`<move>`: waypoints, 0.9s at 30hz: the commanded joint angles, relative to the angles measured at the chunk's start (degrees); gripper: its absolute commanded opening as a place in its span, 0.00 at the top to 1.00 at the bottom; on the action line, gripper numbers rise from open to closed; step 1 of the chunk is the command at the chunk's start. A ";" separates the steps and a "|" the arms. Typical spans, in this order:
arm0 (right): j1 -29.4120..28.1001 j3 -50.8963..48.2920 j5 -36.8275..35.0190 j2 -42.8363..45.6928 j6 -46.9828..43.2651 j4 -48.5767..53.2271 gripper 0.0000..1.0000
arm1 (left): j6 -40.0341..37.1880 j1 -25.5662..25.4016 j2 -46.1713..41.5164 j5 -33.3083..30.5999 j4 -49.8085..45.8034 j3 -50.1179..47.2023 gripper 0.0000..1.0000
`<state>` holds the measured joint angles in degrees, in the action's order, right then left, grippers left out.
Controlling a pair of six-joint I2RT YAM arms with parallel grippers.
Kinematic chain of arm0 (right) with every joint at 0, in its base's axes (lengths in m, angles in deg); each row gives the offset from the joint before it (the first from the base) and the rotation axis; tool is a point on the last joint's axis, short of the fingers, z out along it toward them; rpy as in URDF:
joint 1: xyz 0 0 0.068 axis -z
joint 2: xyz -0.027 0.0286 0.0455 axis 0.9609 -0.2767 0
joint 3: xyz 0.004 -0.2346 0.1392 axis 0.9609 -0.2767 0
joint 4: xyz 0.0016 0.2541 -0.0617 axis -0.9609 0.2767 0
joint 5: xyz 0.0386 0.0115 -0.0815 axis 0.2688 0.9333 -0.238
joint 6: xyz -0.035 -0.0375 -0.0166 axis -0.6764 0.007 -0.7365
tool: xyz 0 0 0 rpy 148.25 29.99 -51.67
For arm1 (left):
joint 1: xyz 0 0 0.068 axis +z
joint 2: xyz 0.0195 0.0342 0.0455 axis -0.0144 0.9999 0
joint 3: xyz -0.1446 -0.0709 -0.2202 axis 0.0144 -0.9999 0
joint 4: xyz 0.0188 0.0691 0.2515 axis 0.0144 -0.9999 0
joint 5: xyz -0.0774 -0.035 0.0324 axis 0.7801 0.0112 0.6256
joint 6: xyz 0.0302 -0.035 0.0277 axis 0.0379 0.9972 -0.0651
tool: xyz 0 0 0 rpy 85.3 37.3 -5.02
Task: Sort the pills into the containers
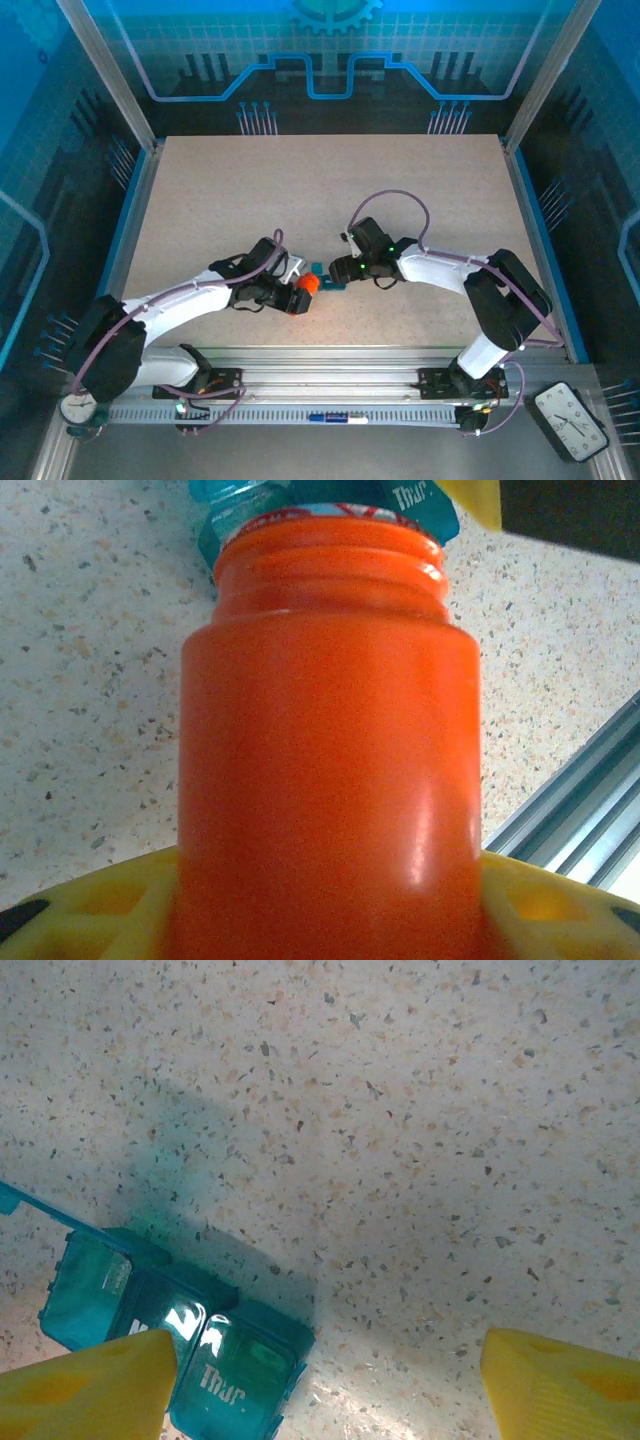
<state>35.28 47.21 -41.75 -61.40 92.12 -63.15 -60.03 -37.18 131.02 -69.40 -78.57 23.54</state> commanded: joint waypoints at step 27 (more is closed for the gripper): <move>-1.07 0.61 -1.43 -2.40 0.01 1.91 0.20 | -5.61 -0.54 10.05 -1.18 -15.27 13.17 1.00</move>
<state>35.21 47.21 -42.18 -63.13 92.14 -62.12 -64.17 -37.34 140.33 -70.45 -90.22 34.32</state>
